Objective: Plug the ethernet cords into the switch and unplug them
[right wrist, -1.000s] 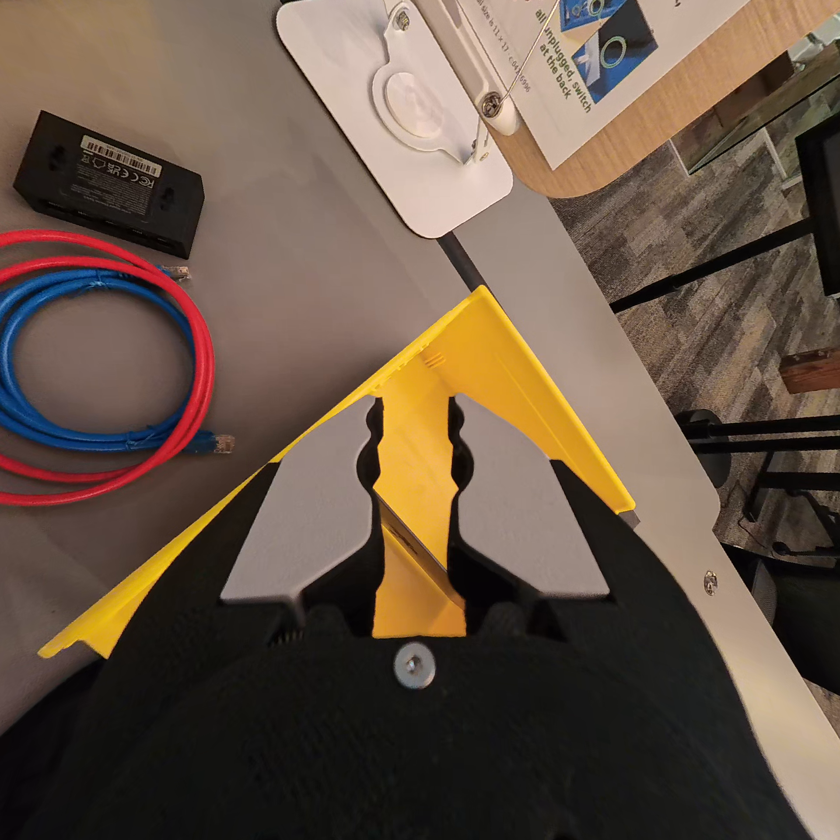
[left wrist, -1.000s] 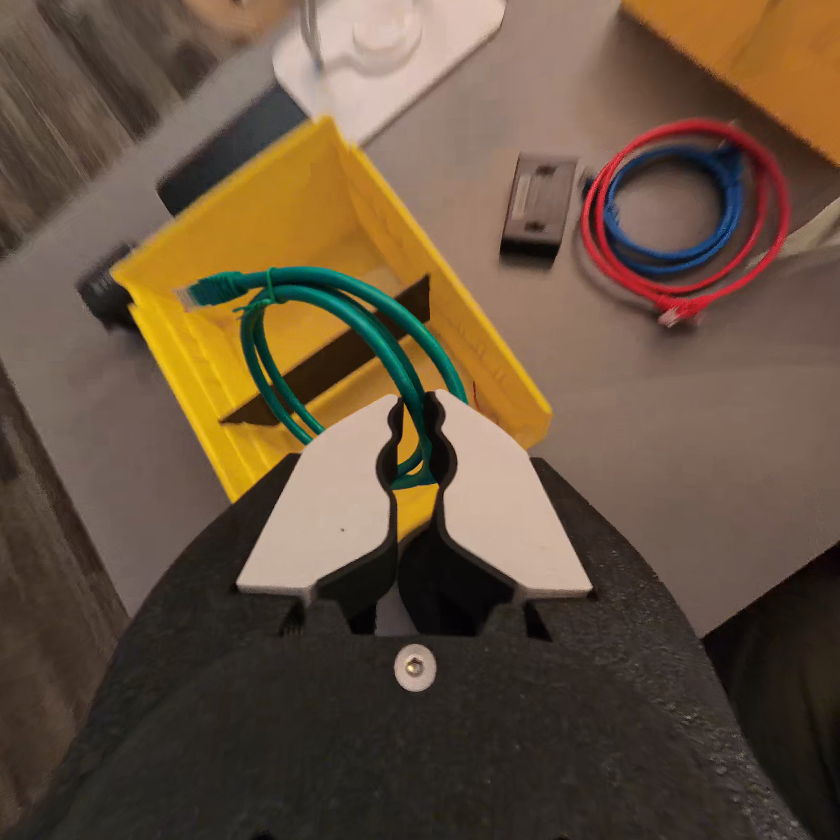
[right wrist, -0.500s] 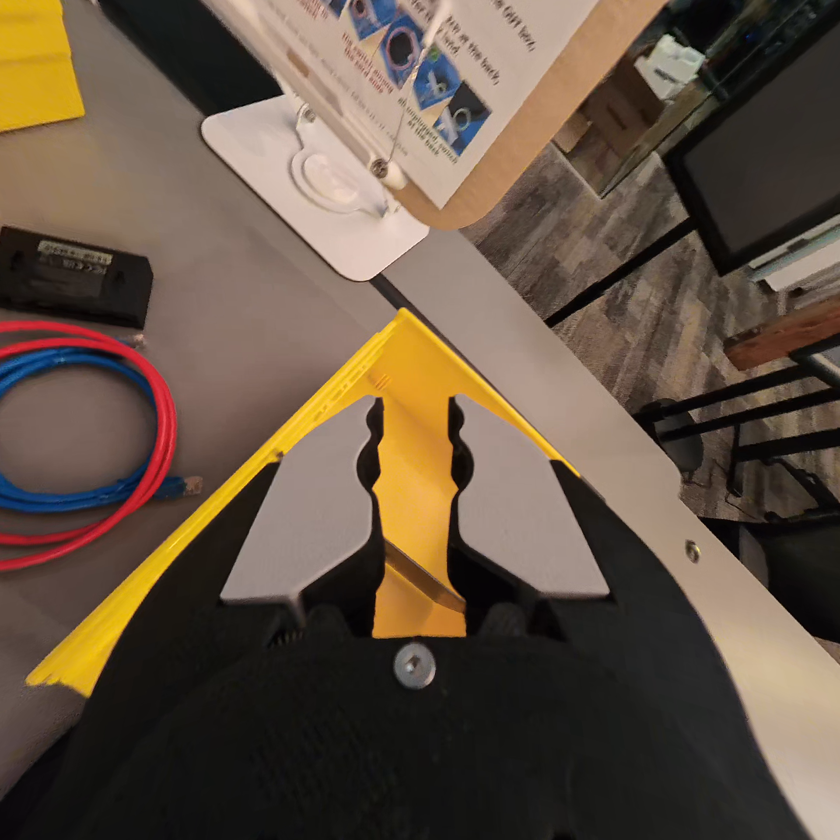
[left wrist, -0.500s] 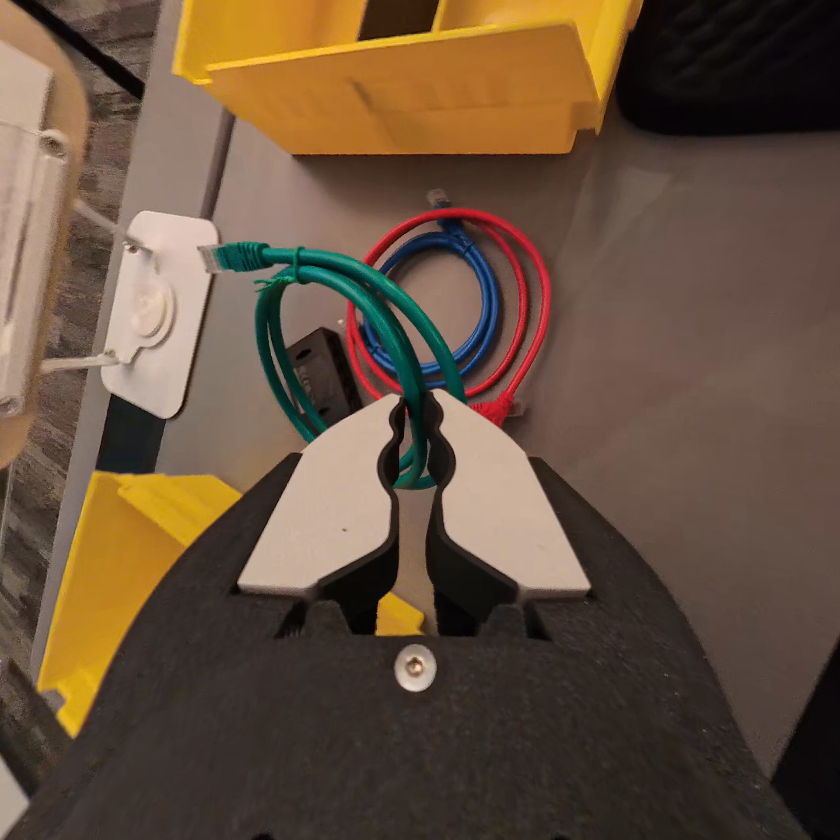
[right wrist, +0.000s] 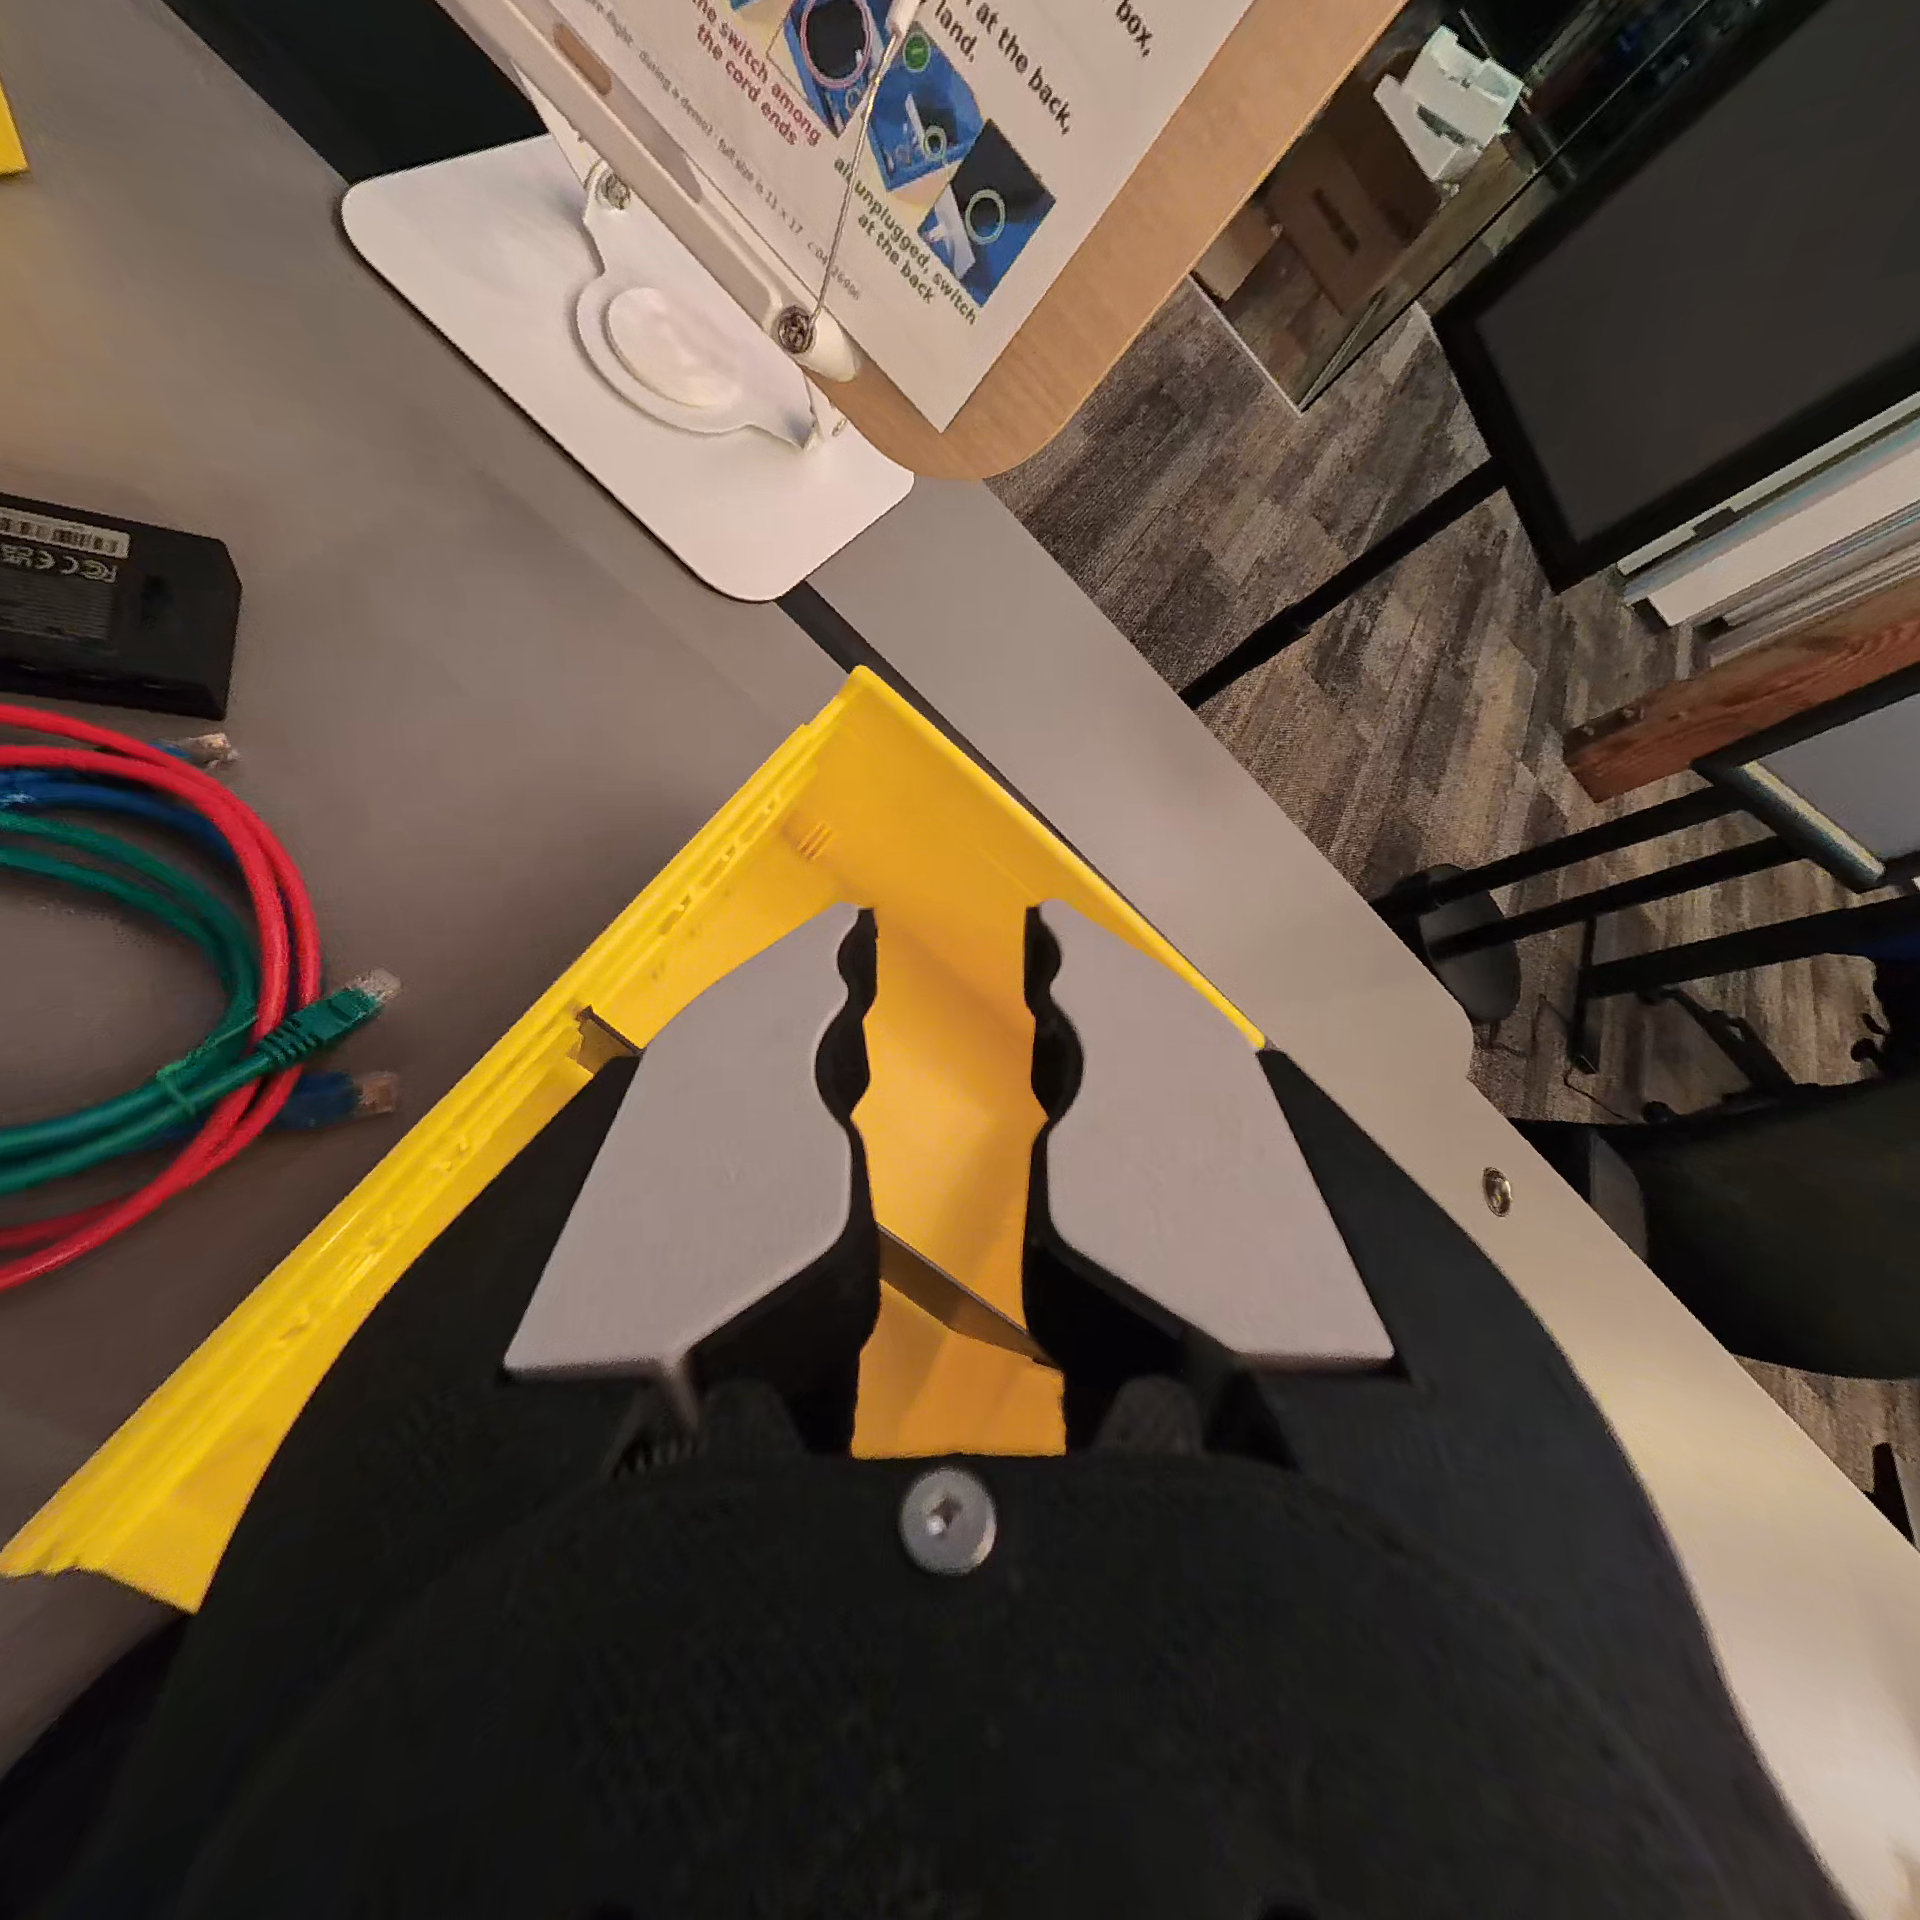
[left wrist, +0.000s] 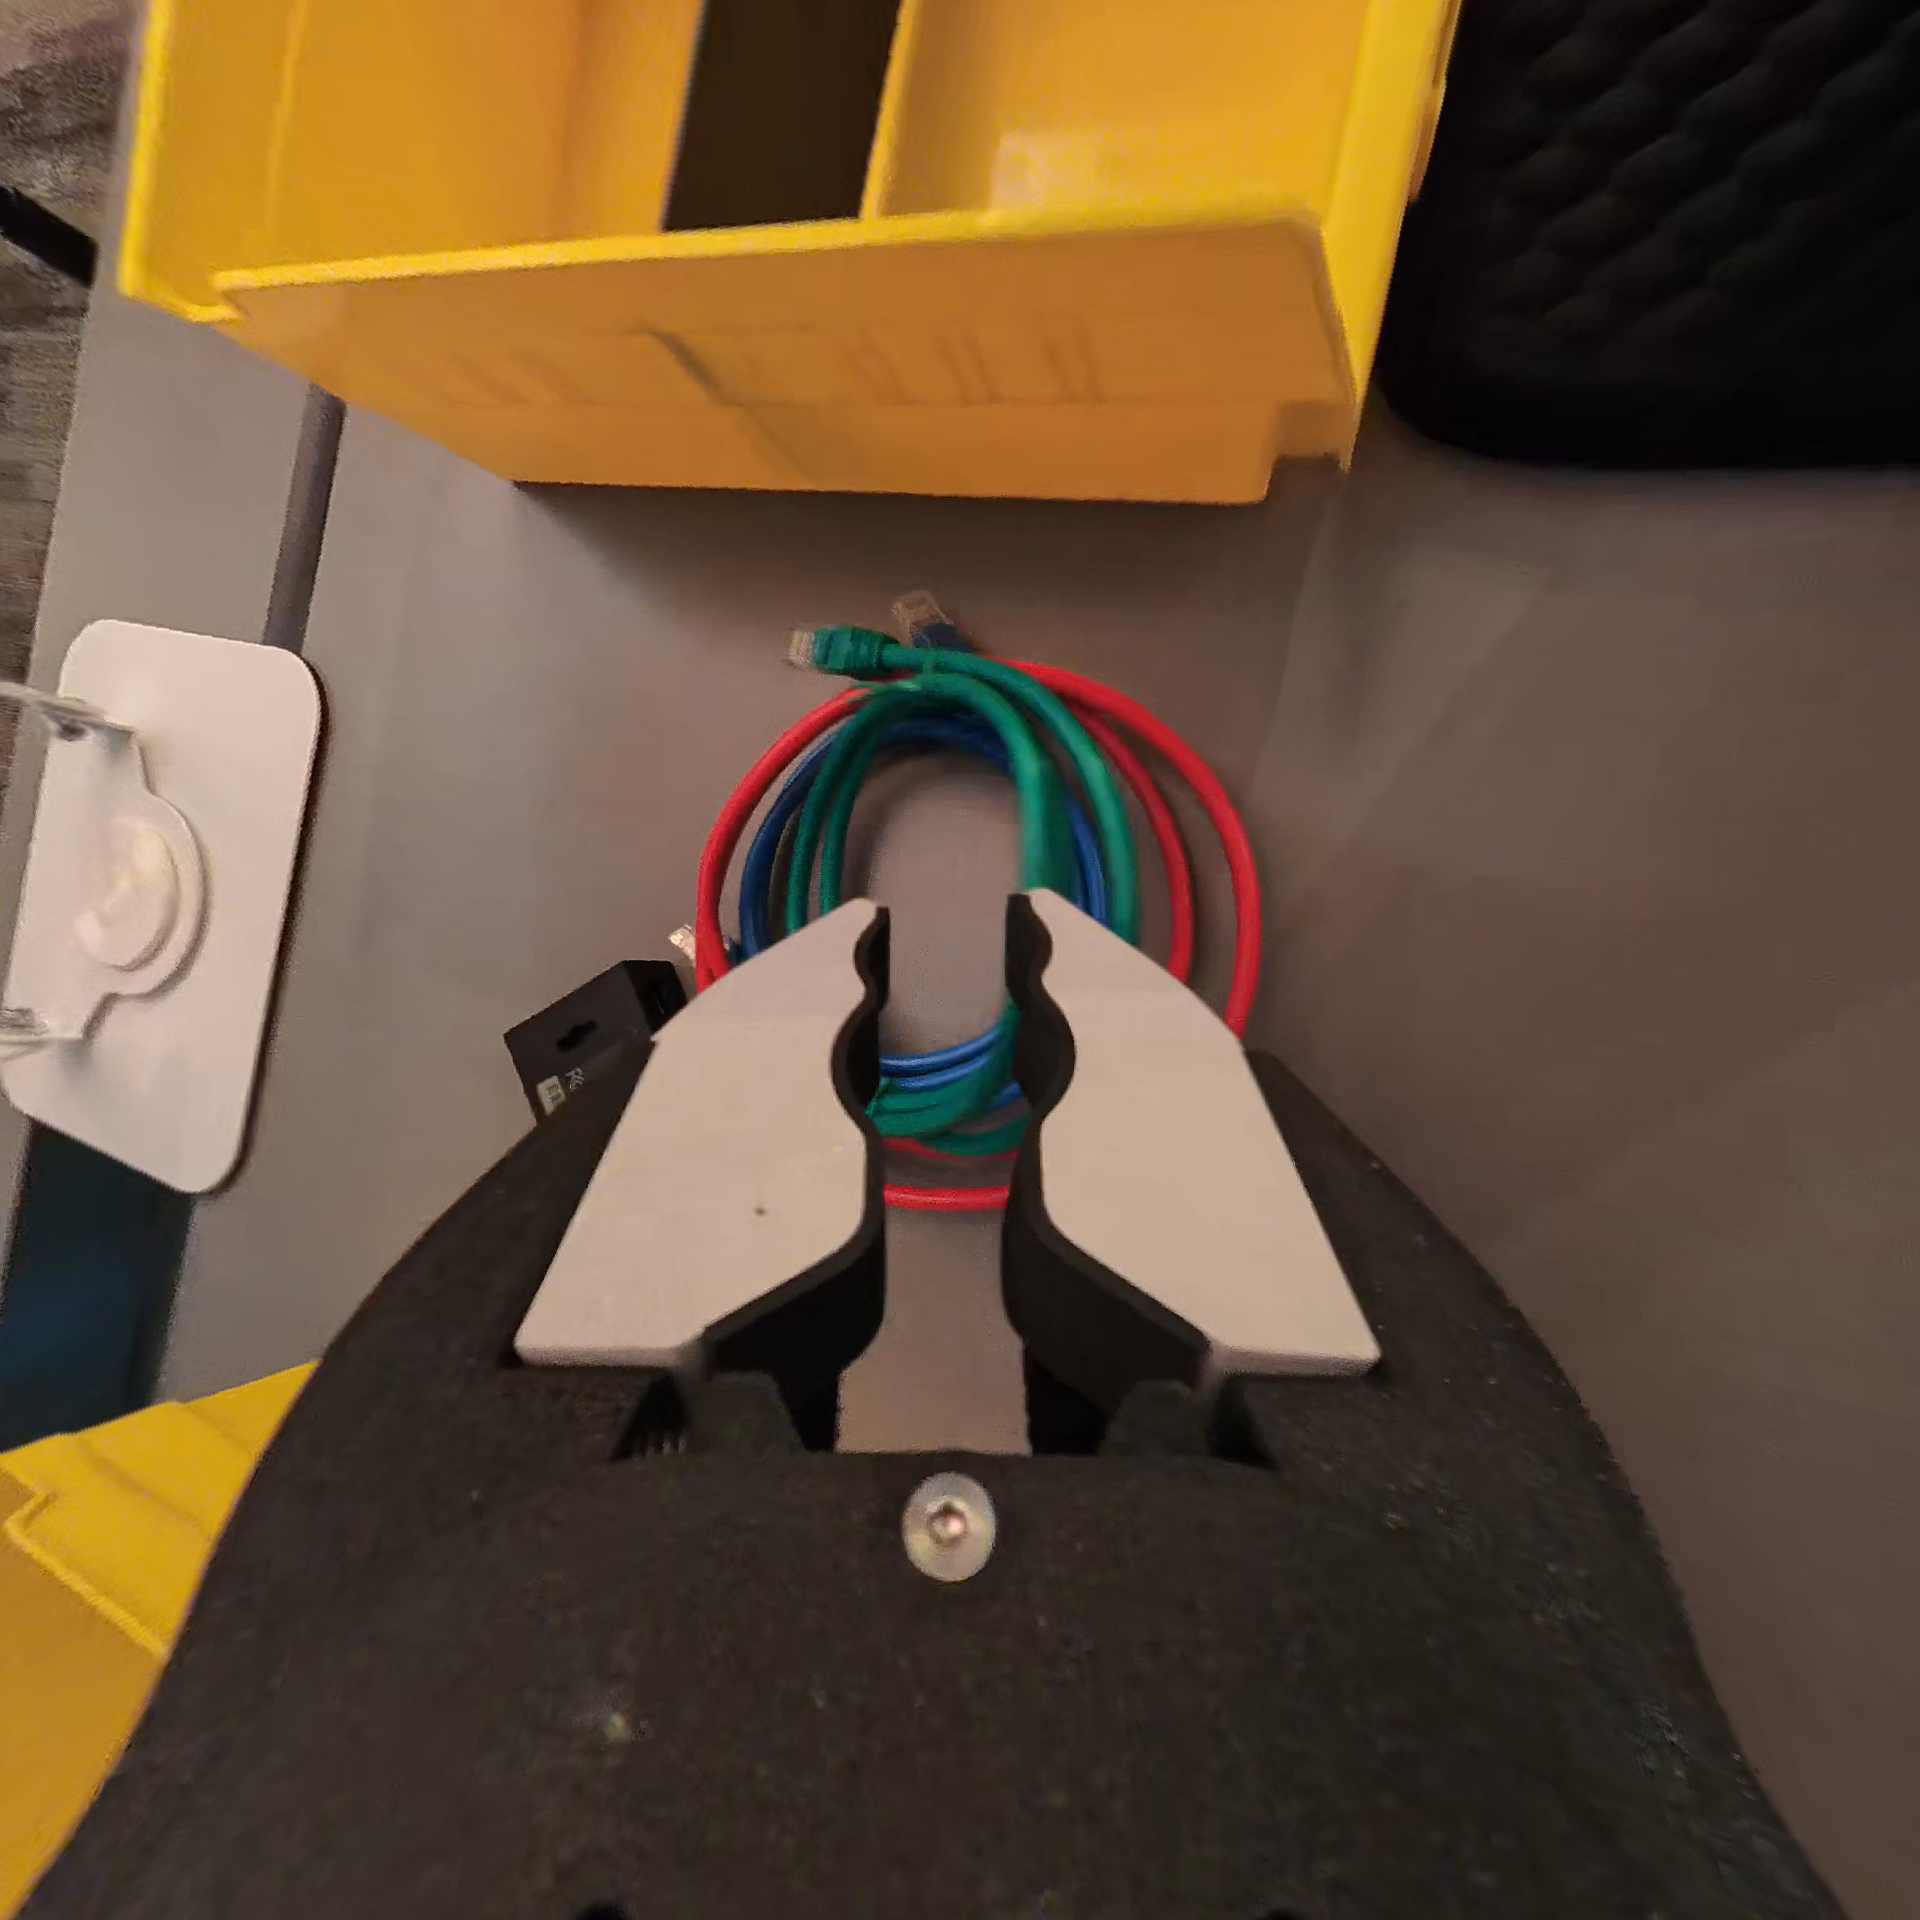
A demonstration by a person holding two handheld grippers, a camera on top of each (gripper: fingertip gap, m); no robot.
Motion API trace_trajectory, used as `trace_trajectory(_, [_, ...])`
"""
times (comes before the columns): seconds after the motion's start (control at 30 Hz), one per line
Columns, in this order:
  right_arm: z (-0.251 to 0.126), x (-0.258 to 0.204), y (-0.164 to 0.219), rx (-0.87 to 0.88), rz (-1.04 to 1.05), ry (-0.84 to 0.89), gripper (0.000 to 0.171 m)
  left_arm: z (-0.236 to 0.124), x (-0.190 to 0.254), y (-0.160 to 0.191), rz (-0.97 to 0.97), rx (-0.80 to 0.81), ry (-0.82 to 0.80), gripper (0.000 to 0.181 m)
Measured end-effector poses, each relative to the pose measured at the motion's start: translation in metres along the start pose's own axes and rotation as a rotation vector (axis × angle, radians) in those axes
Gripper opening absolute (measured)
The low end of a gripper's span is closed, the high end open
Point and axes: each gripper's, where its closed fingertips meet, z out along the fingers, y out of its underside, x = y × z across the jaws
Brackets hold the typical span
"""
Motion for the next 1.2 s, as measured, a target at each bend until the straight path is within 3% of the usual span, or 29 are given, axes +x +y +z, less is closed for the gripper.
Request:
trace_trajectory(0.17, [0.003, -0.004, -0.001, -0.005, -0.019, 0.002, 0.028, -0.068, -0.039, -0.003, -0.152, 0.171, -0.043, 0.027])
trace_trajectory(0.4, [0.016, -0.008, -0.002, -0.032, -0.059, 0.041, 0.028, -0.219, -0.132, 0.052, -0.335, 0.425, -0.419, 0.029])
trace_trajectory(0.53, [0.023, -0.010, -0.016, 0.018, -0.110, 0.134, 0.028, -0.270, -0.172, 0.091, -0.432, 0.560, -0.538, 0.029])
trace_trajectory(0.63, [0.019, -0.026, -0.047, 0.185, -0.090, 0.145, 0.028, -0.278, -0.193, 0.118, -0.492, 0.671, -0.522, 0.029])
trace_trajectory(0.83, [-0.022, -0.077, -0.108, 0.544, 0.028, -0.020, 0.029, -0.284, -0.215, 0.151, -0.551, 0.718, -0.522, 0.029])
trace_trajectory(0.93, [-0.048, -0.088, -0.130, 0.615, 0.025, -0.034, 0.039, -0.277, -0.215, 0.145, -0.553, 0.809, -0.428, 0.029])
trace_trajectory(1.07, [-0.075, -0.091, -0.153, 0.661, 0.063, -0.036, 0.058, -0.256, -0.212, 0.146, -0.555, 0.753, -0.337, 0.029])
trace_trajectory(1.2, [-0.092, -0.079, -0.184, 0.823, 0.168, -0.044, 0.075, -0.245, -0.203, 0.136, -0.513, 0.734, -0.293, 0.029])
